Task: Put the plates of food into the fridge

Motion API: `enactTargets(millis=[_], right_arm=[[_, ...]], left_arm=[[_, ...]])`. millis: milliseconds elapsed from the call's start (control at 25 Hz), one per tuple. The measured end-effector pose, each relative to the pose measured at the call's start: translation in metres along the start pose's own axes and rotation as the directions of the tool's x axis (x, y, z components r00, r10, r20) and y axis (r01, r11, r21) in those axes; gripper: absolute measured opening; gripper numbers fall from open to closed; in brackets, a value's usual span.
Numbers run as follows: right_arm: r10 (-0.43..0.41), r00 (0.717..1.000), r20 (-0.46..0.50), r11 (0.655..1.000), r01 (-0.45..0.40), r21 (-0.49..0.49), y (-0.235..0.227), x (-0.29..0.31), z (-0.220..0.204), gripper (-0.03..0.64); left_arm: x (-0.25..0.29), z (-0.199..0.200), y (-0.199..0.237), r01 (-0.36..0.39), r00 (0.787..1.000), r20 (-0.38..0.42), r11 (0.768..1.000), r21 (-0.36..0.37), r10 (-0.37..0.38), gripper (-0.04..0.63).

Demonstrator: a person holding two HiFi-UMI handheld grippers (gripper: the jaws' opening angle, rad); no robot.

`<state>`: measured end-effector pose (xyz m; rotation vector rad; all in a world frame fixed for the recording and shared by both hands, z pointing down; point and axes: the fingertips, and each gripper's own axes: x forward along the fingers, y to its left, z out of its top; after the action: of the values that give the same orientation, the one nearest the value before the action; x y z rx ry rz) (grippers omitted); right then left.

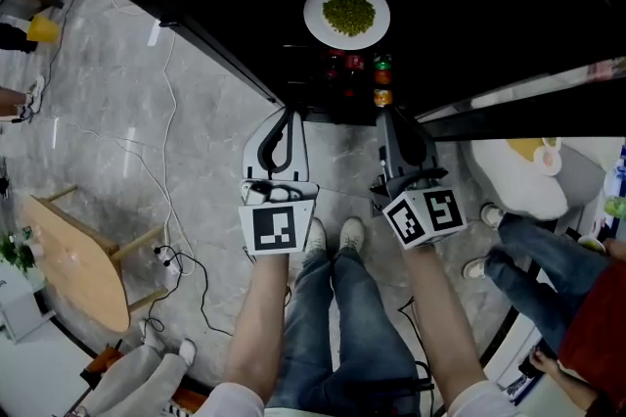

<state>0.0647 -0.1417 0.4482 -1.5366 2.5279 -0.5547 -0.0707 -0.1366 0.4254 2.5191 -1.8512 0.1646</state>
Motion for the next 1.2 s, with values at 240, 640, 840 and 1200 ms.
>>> enactTargets(millis=[240,640,840,1200], right_arm=[[-0.021,1.000,0.014,1.000,0.021,-0.020,0.003,-0.020,0.003,0.008],[0.029,0.999,-0.019,0.997,-0.030,-0.075,0.028,-0.041,-0.006,0.008],[0.023,0.999,-0.030,0.998,-0.024,-0.057,0.027,-0.060,-0.011,0.008],[-0.008,0.998,-0.055,0.998,0.004,-0.067,0.021,-0.079,-0.022,0.008]], left_arm=[[-0.020,-0.004,-0.003,0.024,0.999,-0.030,0.998,0.064,-0.022,0.006],[-0.048,-0.013,-0.009,0.027,0.998,-0.053,1.000,-0.004,-0.027,0.006],[-0.057,-0.019,-0.021,0.052,0.995,-0.080,0.998,-0.047,-0.056,0.006],[-0.076,-0.031,-0.025,0.052,0.992,-0.108,0.997,-0.062,-0.059,0.006]])
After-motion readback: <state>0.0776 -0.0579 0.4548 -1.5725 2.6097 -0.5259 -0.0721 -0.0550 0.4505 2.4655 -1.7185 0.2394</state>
